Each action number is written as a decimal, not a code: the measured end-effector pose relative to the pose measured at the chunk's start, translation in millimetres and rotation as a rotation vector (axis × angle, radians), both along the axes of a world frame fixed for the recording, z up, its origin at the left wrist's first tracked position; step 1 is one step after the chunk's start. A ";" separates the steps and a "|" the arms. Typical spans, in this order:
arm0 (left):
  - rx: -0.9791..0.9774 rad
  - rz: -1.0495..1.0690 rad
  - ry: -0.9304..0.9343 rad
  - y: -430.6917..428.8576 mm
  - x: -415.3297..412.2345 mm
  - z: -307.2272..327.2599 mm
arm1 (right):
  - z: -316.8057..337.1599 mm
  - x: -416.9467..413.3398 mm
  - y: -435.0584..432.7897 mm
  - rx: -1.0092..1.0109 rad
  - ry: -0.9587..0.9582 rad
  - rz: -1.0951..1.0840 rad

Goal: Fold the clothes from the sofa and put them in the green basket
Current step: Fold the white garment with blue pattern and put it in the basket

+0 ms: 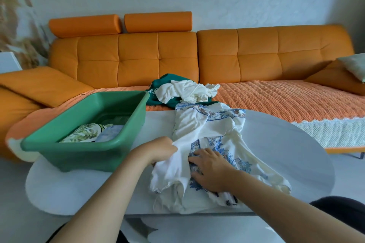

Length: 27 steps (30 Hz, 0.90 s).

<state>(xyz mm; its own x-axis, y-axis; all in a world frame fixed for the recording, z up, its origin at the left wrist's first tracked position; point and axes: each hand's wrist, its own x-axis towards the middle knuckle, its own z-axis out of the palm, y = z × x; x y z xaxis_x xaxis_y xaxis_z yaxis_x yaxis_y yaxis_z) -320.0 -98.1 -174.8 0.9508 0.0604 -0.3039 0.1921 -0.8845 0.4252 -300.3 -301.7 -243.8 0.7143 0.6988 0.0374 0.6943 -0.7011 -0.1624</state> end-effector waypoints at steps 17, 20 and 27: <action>-0.447 -0.123 -0.276 -47.6 9.4 -4.9 | 45.4 28.7 -18.9 0.641 0.742 -0.662; -0.142 -0.244 -0.170 -48.6 7.7 -20.0 | 42.4 29.8 -21.0 0.571 0.661 -0.641; 0.323 -0.437 0.204 -48.4 -11.4 -42.5 | 26.5 23.3 -33.3 -0.023 0.012 -0.537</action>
<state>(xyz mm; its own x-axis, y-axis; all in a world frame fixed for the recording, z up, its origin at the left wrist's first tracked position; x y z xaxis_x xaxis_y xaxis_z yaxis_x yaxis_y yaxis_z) -331.4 -146.6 -217.3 0.8321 -0.2047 -0.5154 -0.1704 -0.9788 0.1137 -277.0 -335.0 -217.2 0.9718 0.2355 0.0157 0.2352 -0.9606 -0.1483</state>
